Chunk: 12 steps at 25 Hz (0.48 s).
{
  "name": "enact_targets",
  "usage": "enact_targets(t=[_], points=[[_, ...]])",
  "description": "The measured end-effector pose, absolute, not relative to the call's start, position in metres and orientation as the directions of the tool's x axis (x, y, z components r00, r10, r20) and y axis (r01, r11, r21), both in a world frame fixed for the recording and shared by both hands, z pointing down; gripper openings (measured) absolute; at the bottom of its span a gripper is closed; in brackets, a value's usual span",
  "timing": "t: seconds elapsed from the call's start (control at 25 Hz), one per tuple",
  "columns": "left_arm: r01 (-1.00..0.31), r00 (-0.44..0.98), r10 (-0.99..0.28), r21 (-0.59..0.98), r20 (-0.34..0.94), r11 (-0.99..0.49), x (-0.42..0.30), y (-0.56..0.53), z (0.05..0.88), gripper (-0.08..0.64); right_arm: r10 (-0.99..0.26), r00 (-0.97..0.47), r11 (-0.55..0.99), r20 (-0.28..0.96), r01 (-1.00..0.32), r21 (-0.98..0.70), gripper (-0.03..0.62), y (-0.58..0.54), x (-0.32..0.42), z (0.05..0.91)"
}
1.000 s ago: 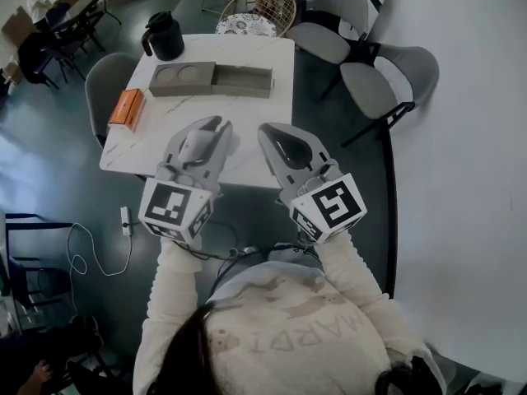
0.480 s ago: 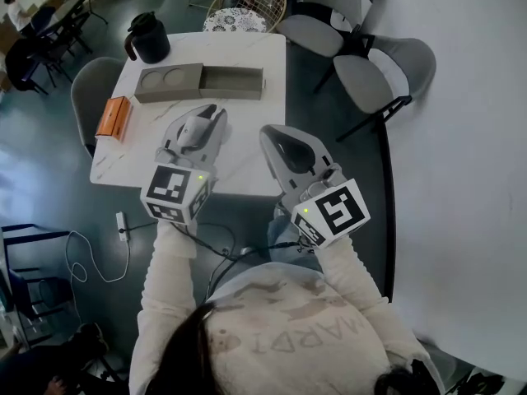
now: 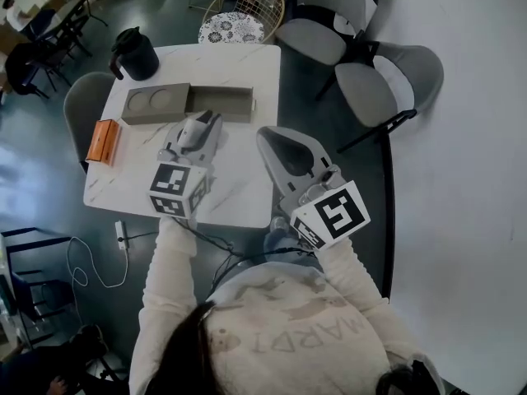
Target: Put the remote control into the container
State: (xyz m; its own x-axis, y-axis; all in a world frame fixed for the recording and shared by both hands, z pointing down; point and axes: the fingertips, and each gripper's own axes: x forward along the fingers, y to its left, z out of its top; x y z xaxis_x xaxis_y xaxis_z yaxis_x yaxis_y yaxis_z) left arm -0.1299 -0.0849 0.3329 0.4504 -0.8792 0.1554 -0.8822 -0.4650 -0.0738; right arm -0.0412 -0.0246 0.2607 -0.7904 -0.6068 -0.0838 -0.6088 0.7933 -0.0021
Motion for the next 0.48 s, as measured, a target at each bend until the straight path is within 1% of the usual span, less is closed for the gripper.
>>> enact_targets(t=[0.48], points=[[-0.933,0.331,-0.91,-0.056,0.249,-0.355,-0.113,-0.184,0.374,0.069,-0.531,-0.844,0.847,-0.077,-0.532,-0.008,0.02,-0.106,0.007,0.268]])
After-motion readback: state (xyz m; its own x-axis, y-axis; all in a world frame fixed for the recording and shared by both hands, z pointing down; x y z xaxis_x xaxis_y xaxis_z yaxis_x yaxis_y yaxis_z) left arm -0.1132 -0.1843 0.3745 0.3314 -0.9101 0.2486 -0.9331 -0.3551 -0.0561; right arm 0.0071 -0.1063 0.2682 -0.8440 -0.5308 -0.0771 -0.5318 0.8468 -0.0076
